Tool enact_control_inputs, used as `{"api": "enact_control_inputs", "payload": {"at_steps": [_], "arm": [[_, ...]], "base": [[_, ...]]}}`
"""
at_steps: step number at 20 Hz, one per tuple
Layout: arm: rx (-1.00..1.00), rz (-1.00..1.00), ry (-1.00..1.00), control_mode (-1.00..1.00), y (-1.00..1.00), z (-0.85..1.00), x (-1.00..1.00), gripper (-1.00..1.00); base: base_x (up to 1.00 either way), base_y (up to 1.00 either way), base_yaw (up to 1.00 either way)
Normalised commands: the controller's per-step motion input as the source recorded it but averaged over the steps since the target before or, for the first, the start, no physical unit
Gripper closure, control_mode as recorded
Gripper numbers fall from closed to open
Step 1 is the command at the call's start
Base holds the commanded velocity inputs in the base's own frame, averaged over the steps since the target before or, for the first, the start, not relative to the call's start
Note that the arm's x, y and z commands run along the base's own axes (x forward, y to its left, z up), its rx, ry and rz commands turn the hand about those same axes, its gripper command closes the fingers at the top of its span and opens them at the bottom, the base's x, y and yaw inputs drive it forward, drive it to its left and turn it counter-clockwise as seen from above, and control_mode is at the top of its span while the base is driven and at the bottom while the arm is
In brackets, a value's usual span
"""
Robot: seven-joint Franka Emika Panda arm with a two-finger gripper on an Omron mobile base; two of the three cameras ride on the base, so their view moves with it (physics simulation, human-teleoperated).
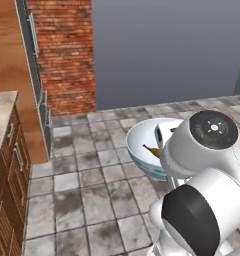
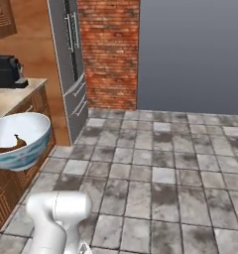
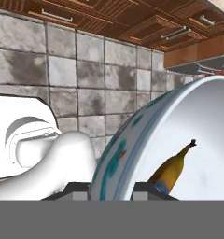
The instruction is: Pick the banana from the cabinet and place it in the bowl. Then pick the bowl and place it in the sink. Then turn on the sink facuet.
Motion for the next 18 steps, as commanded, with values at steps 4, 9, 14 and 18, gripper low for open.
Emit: {"api": "enact_control_inputs", "payload": {"at_steps": [4,9,14,18], "arm": [[0.0,0.0,0.0,1.0,0.0,0.0,0.0,1.0],[0.0,0.0,0.0,1.0,0.0,0.0,0.0,1.0],[0.0,0.0,0.0,1.0,0.0,0.0,0.0,1.0],[0.0,0.0,0.0,1.0,0.0,0.0,0.0,1.0]], "base": [[0.21,-0.13,-0.67],[0.21,-0.05,-0.66],[0.21,-0.16,-0.66],[0.18,-0.23,-0.65]]}}
